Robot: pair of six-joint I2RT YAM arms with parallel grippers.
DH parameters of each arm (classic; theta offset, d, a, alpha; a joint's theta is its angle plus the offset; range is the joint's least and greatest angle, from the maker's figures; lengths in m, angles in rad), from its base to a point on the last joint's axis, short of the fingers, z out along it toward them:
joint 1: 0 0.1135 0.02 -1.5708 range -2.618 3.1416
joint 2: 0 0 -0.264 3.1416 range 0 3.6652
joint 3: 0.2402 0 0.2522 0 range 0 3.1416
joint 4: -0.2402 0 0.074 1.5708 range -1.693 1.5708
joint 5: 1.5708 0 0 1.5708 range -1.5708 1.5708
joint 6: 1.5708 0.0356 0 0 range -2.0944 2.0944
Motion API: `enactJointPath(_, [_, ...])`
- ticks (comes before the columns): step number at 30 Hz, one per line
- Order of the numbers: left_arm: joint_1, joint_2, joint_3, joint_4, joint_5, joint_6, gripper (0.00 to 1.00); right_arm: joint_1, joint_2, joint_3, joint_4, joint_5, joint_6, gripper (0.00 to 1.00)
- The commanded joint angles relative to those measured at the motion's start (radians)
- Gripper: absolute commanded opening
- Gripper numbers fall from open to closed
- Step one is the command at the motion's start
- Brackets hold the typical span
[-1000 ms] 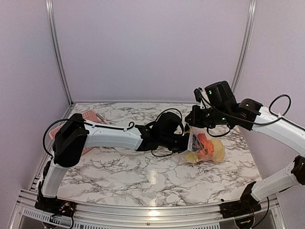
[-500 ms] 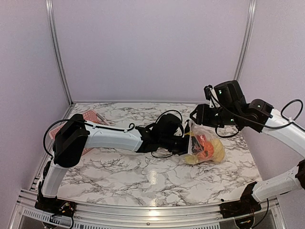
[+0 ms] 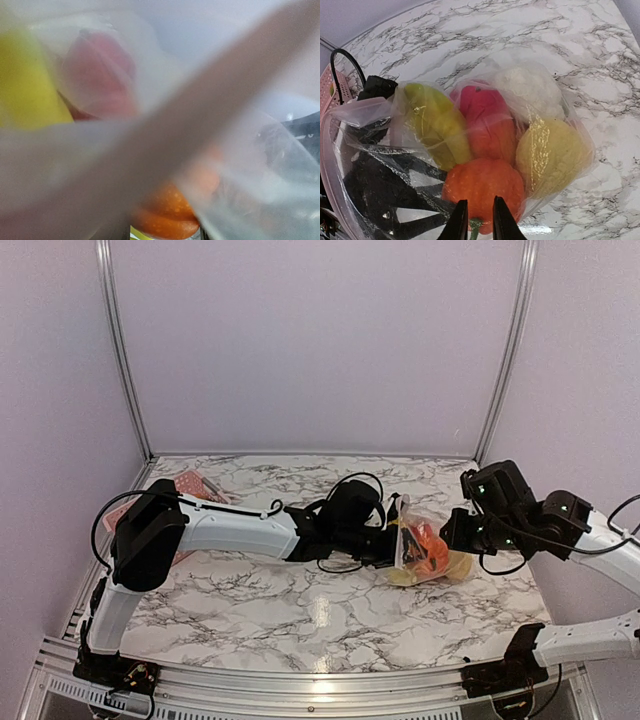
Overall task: Open the zip-top bag and remove the fake food
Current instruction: Pick up the fake fruit from the zipper food storage bag.
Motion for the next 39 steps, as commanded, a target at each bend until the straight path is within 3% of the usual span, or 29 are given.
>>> enactJointPath(1, [-0.006, 0.009, -0.012, 0.003, 0.016, -0.008, 0.44, -0.010, -0.054, -0.028, -0.054, 0.042, 0.063, 0.14])
enactJointPath(15, [-0.006, 0.012, -0.008, 0.001, 0.015, -0.007, 0.45, -0.043, -0.020, -0.134, 0.031, -0.021, 0.040, 0.02])
enactJointPath(21, [-0.006, 0.018, -0.003, -0.002, 0.017, -0.007, 0.63, -0.045, 0.013, -0.139, 0.093, -0.065, 0.014, 0.02])
enactJointPath(32, [-0.008, 0.032, 0.016, -0.013, 0.017, 0.002, 0.84, -0.043, 0.051, -0.116, 0.161, -0.131, -0.032, 0.05])
enactJointPath(39, [-0.008, 0.022, -0.019, 0.000, 0.007, -0.006, 0.89, -0.044, 0.063, -0.118, 0.162, -0.139, -0.043, 0.14])
